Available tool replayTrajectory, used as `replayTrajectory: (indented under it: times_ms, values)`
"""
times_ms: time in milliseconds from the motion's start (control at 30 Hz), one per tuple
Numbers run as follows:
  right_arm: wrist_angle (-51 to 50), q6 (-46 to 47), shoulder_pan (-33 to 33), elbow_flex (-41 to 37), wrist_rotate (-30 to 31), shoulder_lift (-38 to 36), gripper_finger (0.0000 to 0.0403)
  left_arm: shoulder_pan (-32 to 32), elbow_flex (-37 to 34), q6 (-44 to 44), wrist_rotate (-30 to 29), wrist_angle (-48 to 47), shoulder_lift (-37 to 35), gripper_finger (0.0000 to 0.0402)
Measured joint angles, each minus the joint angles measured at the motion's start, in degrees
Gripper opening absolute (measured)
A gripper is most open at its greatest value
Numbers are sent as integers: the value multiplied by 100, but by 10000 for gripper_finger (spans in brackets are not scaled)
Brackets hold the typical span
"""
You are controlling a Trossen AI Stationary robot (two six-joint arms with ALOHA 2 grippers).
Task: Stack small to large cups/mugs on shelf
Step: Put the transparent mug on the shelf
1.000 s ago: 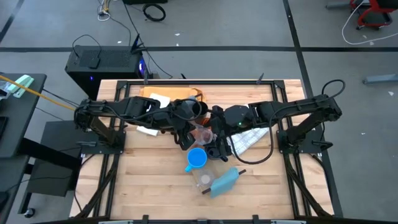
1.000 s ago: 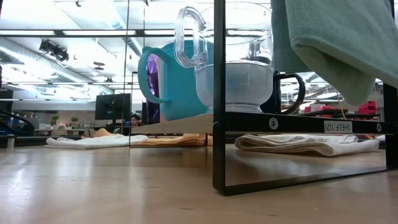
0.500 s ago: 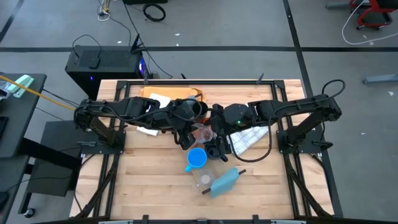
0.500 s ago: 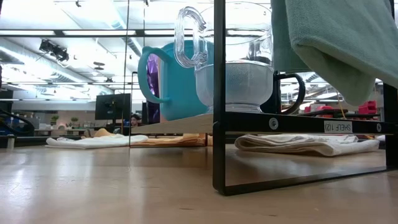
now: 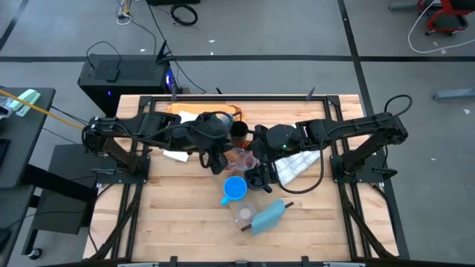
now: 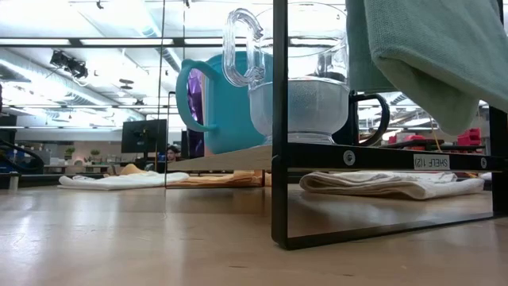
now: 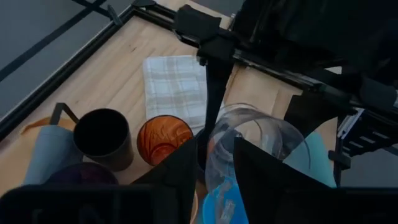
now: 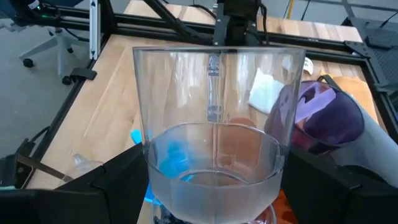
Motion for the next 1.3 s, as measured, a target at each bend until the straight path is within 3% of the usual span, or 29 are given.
replayTrajectory:
  times_ms: [400, 1300]
  values:
    - [-460, 402, 31, -2, -1, -427, 320, 71, 0, 114, -343, -264, -259, 107]
    - [-2162, 767, 50, -50, 0, -1822, 322, 190, 0, 91, -402, -460, -315, 112]
